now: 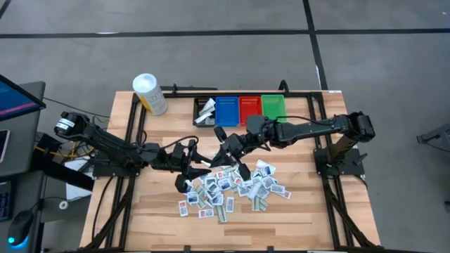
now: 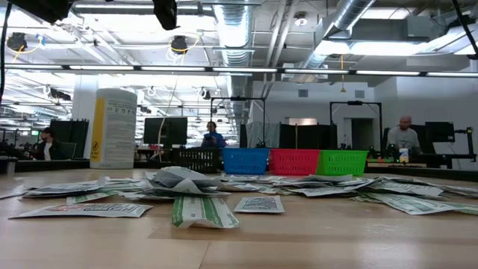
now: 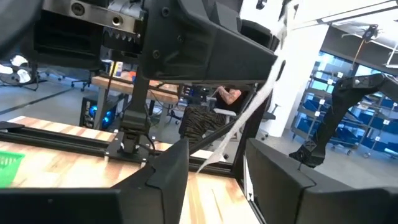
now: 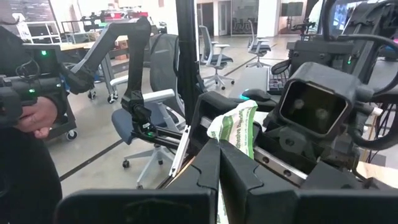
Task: Pick & Place First Aid Supplies
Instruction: Put the green bandage pack in the black bin
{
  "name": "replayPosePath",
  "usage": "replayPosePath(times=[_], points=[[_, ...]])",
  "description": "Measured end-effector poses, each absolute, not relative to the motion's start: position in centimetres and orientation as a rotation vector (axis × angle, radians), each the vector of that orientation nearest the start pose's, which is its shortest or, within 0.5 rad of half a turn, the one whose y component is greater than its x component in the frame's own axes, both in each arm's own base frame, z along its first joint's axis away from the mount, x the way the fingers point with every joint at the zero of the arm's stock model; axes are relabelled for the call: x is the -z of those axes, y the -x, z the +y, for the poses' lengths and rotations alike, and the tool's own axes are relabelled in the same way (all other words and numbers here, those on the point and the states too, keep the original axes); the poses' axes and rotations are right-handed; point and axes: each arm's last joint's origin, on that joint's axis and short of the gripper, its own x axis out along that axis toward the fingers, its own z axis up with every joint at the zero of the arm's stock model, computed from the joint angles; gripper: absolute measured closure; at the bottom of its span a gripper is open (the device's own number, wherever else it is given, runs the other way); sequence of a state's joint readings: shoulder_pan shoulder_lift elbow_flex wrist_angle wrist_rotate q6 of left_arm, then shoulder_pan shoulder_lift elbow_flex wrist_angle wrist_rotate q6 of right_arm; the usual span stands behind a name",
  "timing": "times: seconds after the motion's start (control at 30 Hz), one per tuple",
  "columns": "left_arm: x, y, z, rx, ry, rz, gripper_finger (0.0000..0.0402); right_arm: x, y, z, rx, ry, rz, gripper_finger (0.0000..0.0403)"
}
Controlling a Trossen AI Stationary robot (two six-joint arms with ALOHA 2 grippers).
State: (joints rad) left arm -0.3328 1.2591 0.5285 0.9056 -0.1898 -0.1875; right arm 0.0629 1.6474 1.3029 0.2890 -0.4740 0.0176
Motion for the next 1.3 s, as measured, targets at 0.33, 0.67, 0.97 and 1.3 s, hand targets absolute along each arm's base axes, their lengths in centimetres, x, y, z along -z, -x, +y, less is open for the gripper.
replayPosePath(times=[0.33,0.67,0.97,1.3], points=[[-25.28,-24.4,-7.85,0.158,0.232,-0.156,0.03,-33.52,-38.28,3.74,-0.536,-0.029,0.061,0.0403],[-25.27,-24.4,-7.86,0.161,0.232,-0.155,0.0388,-33.49,-38.28,3.8,-0.537,-0.031,0.064,0.0403],[-25.27,-24.41,-7.85,0.16,0.232,-0.155,0.0395,-33.46,-38.25,4.11,-0.543,-0.032,0.067,0.0379],[-25.26,-24.41,-7.84,0.157,0.232,-0.155,0.0396,-33.29,-38.25,3.92,-0.538,-0.036,0.086,0.0279]])
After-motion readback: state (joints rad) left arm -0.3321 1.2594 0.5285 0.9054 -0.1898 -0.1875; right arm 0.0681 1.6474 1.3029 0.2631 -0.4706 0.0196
